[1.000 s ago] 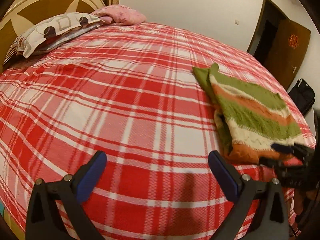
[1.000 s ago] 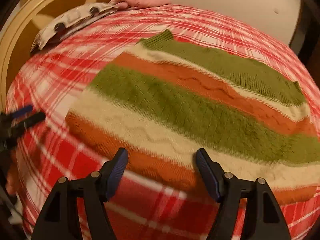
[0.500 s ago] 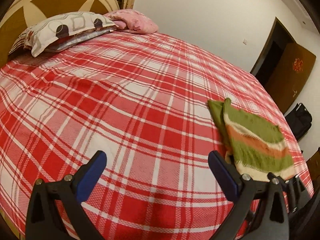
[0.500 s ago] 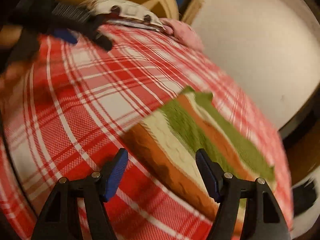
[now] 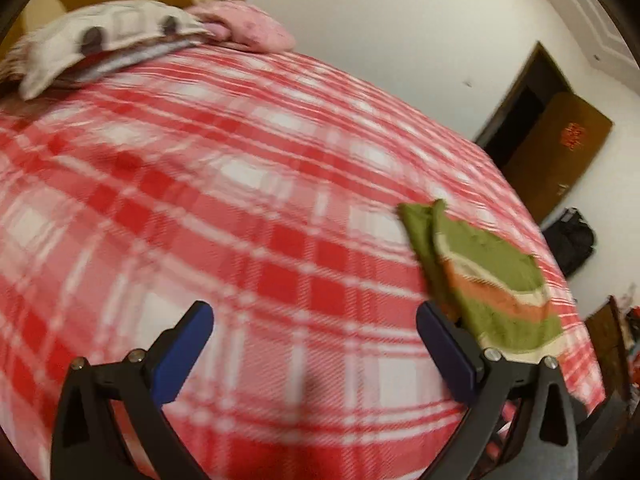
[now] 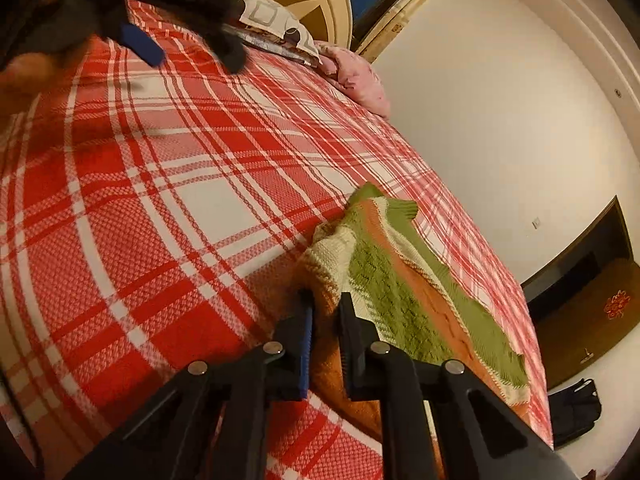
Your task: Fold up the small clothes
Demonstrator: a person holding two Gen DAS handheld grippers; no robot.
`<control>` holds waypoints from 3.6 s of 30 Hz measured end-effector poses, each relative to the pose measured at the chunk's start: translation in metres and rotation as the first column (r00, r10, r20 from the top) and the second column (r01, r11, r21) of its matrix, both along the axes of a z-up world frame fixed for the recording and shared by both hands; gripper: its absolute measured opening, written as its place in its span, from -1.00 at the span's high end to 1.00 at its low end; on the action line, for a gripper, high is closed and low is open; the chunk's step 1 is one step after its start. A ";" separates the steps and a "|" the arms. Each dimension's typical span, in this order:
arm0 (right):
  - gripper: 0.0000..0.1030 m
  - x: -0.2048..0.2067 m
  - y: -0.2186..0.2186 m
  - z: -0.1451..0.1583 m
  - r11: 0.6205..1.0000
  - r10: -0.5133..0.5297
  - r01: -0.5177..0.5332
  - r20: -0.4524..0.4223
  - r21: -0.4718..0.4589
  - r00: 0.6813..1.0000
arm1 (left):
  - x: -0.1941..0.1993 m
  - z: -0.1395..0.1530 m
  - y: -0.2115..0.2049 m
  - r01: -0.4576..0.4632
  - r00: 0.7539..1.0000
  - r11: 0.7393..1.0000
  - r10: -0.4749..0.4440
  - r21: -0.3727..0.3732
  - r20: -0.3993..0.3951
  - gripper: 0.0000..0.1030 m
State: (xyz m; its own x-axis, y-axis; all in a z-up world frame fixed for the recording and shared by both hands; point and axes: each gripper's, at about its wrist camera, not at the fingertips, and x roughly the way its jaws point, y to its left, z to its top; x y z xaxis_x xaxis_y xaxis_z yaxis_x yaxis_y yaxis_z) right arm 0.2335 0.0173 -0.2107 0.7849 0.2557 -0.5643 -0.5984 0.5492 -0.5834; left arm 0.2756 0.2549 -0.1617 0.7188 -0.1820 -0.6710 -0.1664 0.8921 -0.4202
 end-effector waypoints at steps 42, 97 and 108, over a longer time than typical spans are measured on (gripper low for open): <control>0.88 0.052 -0.078 0.026 0.982 -0.090 0.091 -0.016 0.165 0.996 | 0.162 0.004 -0.097 0.298 0.953 0.928 -0.301 -0.224 0.020 0.77; 0.89 0.082 -0.285 0.050 0.763 -0.459 0.538 -0.286 0.357 0.841 | 0.233 0.038 -0.435 0.636 0.771 0.771 -0.636 0.022 0.009 0.81; 0.89 0.089 -0.309 0.037 0.727 -0.453 0.598 -0.418 0.339 0.788 | 0.220 0.038 -0.465 0.660 0.744 0.731 -0.668 0.173 -0.012 0.68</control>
